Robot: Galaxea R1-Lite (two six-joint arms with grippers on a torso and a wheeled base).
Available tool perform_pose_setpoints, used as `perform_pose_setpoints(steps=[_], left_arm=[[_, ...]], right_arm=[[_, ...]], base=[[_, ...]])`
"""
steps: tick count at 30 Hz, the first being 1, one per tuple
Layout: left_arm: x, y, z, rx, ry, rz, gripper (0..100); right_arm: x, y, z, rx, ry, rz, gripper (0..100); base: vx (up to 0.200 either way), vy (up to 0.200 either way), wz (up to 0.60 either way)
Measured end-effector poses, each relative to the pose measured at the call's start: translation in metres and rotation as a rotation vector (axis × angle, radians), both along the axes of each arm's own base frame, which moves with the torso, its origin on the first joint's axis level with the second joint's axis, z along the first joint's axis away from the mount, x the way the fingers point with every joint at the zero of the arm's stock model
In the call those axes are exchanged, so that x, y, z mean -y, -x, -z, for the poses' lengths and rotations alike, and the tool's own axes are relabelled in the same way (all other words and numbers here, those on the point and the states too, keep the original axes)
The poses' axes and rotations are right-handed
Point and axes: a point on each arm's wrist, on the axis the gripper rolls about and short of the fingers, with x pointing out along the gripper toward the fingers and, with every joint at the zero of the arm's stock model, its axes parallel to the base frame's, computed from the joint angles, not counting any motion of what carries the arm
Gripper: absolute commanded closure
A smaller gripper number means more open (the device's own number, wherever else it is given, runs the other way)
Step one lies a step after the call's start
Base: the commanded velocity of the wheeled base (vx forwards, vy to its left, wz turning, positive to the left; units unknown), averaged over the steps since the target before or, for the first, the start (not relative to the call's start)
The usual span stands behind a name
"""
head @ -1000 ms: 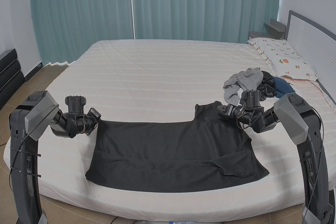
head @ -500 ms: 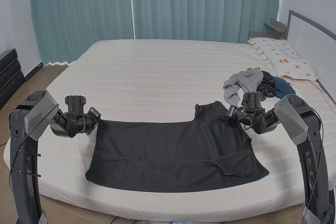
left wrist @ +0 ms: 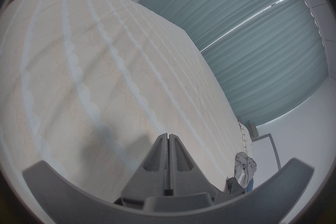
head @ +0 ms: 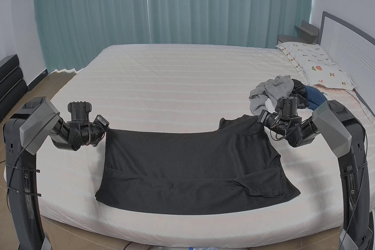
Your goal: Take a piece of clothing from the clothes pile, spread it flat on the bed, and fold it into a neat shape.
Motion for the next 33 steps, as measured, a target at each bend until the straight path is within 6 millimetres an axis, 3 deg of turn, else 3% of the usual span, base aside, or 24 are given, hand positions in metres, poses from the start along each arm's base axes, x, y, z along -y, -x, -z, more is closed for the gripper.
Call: perform_pose_setpoints(steps=[17,33], left_arm=[[0.000,0.007,-0.010,0.013,-0.004,-0.001,100],[0.003,0.035,-0.020,-0.026,-0.052,0.041,100]], right_arm=[[0.007,0.010,-0.010,0.017,-0.020,0.027,100],[0.024,0.058,-0.022,-0.064,-0.068,-0.082,100]], base=[[0.000,0.000,0.00],[0.000,0.000,0.00]])
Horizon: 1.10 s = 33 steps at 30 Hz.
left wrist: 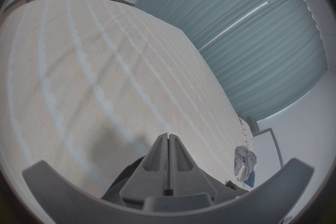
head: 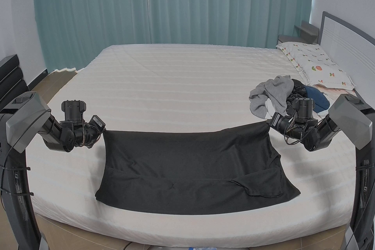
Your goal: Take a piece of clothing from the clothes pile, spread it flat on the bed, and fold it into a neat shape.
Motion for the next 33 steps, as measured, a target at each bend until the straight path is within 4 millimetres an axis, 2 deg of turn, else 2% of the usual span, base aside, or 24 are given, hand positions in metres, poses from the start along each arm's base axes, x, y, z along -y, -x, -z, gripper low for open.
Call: perform_pose_setpoints(steps=[9,20,27,33], left_arm=[[0.001,0.018,-0.005,-0.019,-0.045,0.033,100],[0.003,0.051,-0.016,-0.045,-0.105,0.088,100],[0.005,0.071,-0.014,-0.083,-0.147,0.125,100],[0.007,0.088,-0.006,-0.132,-0.179,0.164,100]], right_arm=[[0.004,0.029,-0.013,-0.031,-0.014,-0.056,100],[0.012,0.068,-0.025,-0.066,0.005,-0.110,100],[0.021,0.092,-0.026,-0.092,0.033,-0.146,100],[0.026,0.109,-0.018,-0.126,0.091,-0.172,100]], base=[[0.000,0.000,0.00],[0.000,0.000,0.00],[0.000,0.000,0.00],[0.000,0.000,0.00]])
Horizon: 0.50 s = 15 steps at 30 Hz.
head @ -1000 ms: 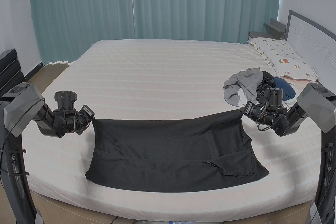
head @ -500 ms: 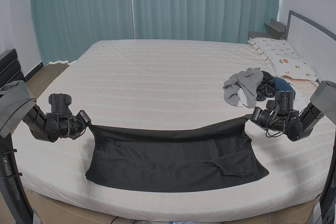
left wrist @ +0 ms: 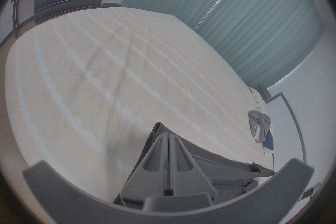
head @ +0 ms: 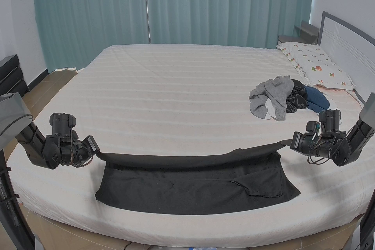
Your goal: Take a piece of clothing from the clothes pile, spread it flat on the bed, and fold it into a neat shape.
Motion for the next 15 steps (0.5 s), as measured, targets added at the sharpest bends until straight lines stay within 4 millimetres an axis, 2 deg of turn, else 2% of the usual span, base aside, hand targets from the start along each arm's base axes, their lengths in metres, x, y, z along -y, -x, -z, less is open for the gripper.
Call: perform_pose_setpoints(steps=[8,15], left_arm=[[0.008,0.018,0.013,-0.075,-0.006,0.029,100],[0.017,0.024,0.021,-0.111,-0.021,0.073,100]], right_arm=[[0.001,0.017,0.019,-0.059,0.056,-0.067,100],[-0.001,0.017,0.038,-0.105,0.077,-0.092,100]], base=[[0.000,0.000,0.00],[0.000,0.000,0.00]])
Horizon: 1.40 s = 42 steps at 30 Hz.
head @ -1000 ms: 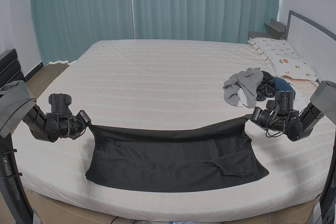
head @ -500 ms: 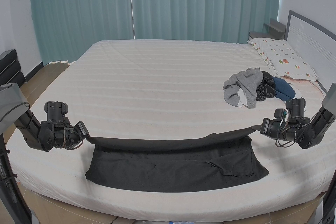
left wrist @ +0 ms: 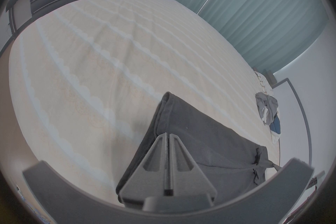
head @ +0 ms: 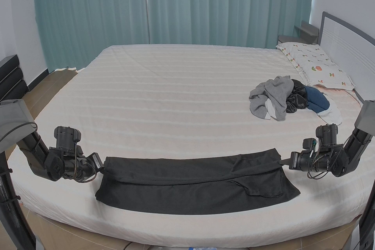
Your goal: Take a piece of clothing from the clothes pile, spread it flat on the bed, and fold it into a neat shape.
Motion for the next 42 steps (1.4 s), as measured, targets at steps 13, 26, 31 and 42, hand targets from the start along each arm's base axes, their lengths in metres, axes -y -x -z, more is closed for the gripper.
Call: perform_pose_setpoints(steps=[13,26,31,42], left_arm=[[0.007,0.001,0.008,-0.035,0.004,0.015,0],[0.000,0.001,0.001,-0.038,0.156,-0.066,0],[-0.003,-0.001,-0.002,-0.031,0.224,-0.064,0],[-0.004,-0.006,0.004,-0.005,0.235,-0.065,0]], right_arm=[[0.001,-0.009,0.021,-0.036,0.011,-0.011,0],[-0.005,-0.035,-0.011,0.007,-0.173,0.116,0],[-0.017,-0.041,-0.005,-0.016,-0.190,0.100,0],[-0.023,-0.054,0.034,-0.088,-0.184,0.093,100]], base=[[0.000,0.000,0.00],[0.000,0.000,0.00],[0.000,0.000,0.00],[0.000,0.000,0.00]])
